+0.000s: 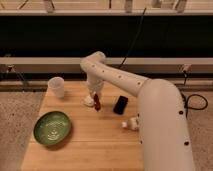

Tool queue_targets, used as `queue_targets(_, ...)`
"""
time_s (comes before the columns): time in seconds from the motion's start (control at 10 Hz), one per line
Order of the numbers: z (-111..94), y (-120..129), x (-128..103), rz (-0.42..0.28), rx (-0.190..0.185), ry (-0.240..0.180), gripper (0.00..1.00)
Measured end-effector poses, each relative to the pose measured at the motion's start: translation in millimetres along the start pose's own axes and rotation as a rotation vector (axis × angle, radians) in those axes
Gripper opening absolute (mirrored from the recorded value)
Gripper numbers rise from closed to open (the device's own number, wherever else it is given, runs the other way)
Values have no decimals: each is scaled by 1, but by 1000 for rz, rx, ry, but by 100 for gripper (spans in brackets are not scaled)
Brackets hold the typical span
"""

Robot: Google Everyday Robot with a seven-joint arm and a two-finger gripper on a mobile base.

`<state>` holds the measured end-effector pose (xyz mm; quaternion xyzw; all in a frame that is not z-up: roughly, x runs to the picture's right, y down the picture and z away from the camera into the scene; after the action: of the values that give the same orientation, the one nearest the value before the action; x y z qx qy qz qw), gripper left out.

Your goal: Place the pepper on the white sponge

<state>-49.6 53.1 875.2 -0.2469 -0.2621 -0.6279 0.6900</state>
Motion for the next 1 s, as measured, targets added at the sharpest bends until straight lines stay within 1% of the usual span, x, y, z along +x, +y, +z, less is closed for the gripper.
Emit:
queue_targets(0.1, 2, -3, 1, 0, 6, -4, 10)
queue_targets(0.3, 5, -14, 3, -10, 12, -8, 5)
queue_targets(0.5, 6, -15, 5, -17, 7, -11, 5)
queue_targets(0.7, 7, -12, 6, -16, 9, -14, 5)
queue_targets(1.0, 9, -16, 7, -24, 13, -20, 6)
